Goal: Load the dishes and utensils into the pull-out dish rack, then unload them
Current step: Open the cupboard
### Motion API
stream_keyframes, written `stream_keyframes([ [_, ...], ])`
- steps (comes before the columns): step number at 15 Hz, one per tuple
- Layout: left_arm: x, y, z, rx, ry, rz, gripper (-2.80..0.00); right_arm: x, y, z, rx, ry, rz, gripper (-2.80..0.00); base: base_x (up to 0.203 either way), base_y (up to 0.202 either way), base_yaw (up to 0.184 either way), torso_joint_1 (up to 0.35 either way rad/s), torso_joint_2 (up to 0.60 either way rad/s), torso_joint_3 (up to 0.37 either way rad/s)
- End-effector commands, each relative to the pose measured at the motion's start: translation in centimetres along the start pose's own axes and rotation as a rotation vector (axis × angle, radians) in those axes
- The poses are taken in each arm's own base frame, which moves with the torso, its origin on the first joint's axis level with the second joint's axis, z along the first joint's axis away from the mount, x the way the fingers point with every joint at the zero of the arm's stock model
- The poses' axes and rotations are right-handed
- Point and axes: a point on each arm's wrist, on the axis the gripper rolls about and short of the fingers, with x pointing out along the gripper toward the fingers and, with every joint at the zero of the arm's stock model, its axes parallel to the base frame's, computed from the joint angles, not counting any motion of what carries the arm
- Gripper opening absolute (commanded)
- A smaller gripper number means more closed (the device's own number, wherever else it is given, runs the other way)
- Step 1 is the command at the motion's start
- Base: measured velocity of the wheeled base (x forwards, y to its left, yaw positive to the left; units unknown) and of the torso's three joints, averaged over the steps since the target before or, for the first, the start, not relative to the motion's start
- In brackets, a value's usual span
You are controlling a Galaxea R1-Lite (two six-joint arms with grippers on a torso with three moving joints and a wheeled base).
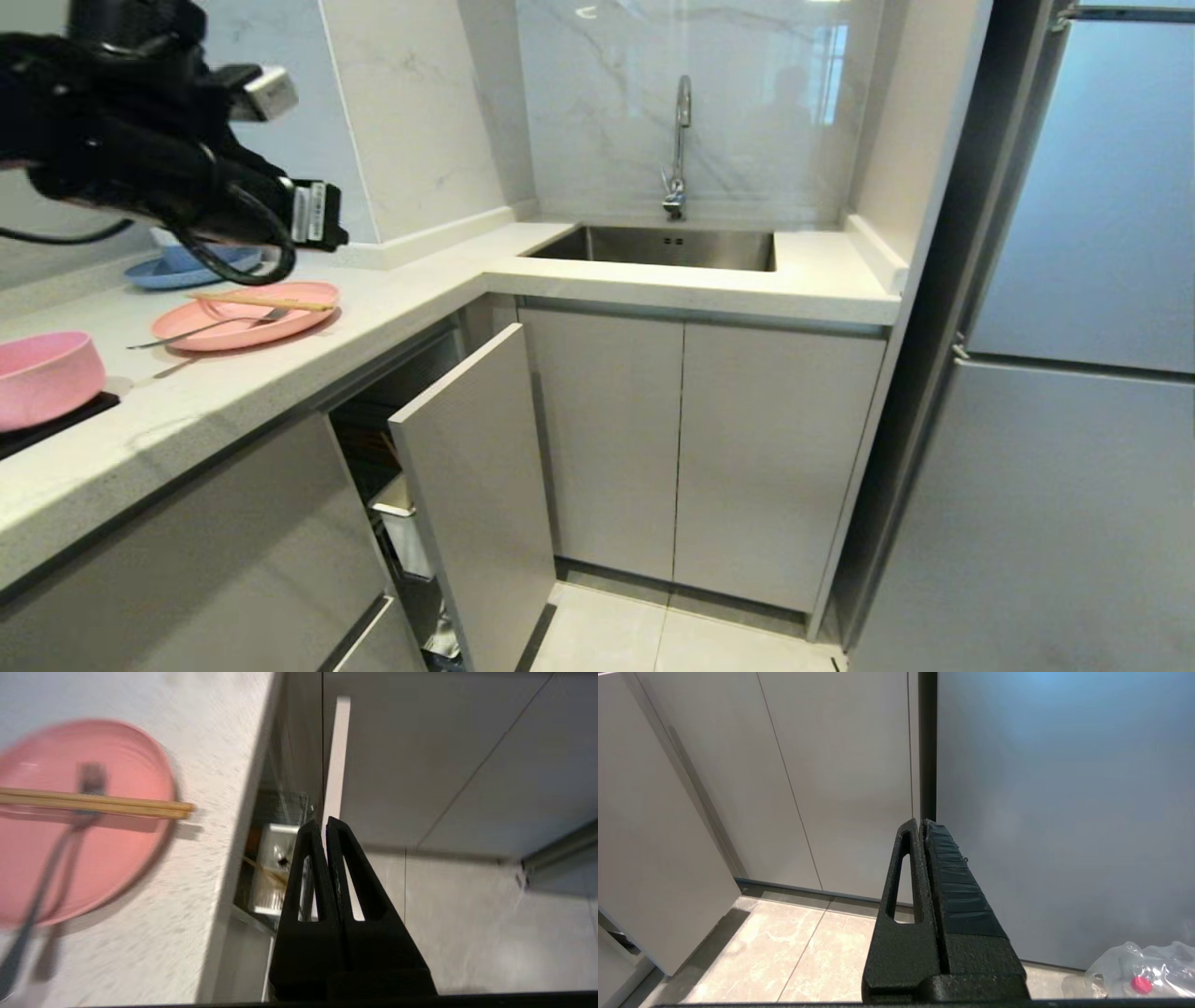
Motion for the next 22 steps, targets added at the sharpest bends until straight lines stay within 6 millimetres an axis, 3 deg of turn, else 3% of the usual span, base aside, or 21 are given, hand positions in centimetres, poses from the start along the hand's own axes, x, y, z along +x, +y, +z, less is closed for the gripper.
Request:
stream_keyframes([
  [1,5.2,-0.5,-1.5,0.009,0.115,-0.025,-2.8,0.0,0.0,0.0,0.0,0.003,0.0,-2.8,0.0,0.0,0.0,0.0,0.0,0.0],
  [5,9.7,-1.1,-3.8,0.027,0.241,-0.083,-2.8,0.0,0.0,0.0,0.0,0.002,0.0,-2.8,0.0,0.0,0.0,0.0,0.0,0.0],
  [9,12.6,-1.4,-5.1,0.068,0.285,-0.092,-2.8,0.0,0.0,0.0,0.0,0.002,0.0,-2.8,0.0,0.0,0.0,0.0,0.0,0.0],
  [10,13.4,-1.5,-5.4,0.069,0.293,-0.093,0.0,0.0,0.0,0.0,0.0,0.002,0.0,-2.8,0.0,0.0,0.0,0.0,0.0,0.0],
  [22,18.8,-3.3,-8.2,0.082,0.341,-0.12,0.0,0.0,0.0,0.0,0.0,0.002,0.0,-2.8,0.0,0.0,0.0,0.0,0.0,0.0],
])
